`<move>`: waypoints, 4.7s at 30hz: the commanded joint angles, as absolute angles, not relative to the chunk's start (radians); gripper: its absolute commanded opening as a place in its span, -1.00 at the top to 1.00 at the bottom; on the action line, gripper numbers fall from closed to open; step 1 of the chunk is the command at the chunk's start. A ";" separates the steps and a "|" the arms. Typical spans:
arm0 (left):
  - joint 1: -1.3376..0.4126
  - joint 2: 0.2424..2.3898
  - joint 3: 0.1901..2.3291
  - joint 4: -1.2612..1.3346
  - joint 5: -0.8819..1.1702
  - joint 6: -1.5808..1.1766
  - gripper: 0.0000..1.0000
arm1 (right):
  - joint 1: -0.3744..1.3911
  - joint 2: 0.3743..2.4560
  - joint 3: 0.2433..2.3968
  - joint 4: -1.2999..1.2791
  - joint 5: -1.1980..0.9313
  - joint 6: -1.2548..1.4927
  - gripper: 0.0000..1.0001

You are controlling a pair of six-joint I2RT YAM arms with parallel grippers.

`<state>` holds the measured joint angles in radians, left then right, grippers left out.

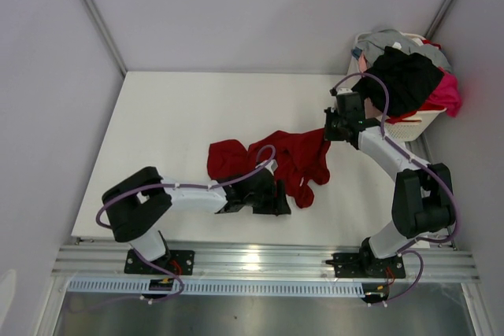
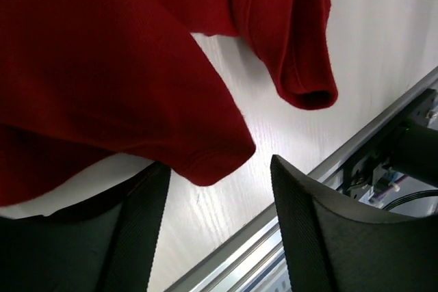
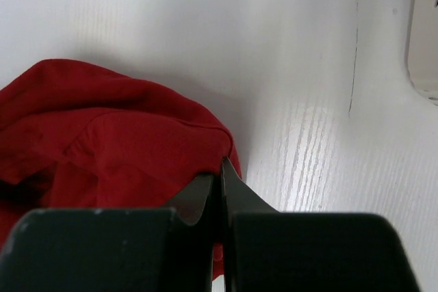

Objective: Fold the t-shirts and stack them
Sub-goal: Flatten out the tshirt

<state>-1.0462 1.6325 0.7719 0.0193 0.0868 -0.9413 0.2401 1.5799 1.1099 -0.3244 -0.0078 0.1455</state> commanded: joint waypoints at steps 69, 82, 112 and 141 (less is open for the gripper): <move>-0.287 1.264 1.019 -0.333 0.302 -0.115 0.99 | 0.586 1.603 0.998 -0.463 0.135 0.351 -0.50; -0.288 1.273 1.014 -0.325 0.314 -0.110 0.99 | 0.542 1.530 1.032 -0.499 0.112 0.333 -0.65; -0.261 1.249 1.165 -0.391 0.279 -0.089 0.99 | 0.561 1.600 1.316 -0.538 0.345 0.213 1.00; -0.003 1.146 1.849 -0.534 0.193 0.060 0.99 | 0.184 1.608 2.313 -0.506 0.043 -0.135 1.00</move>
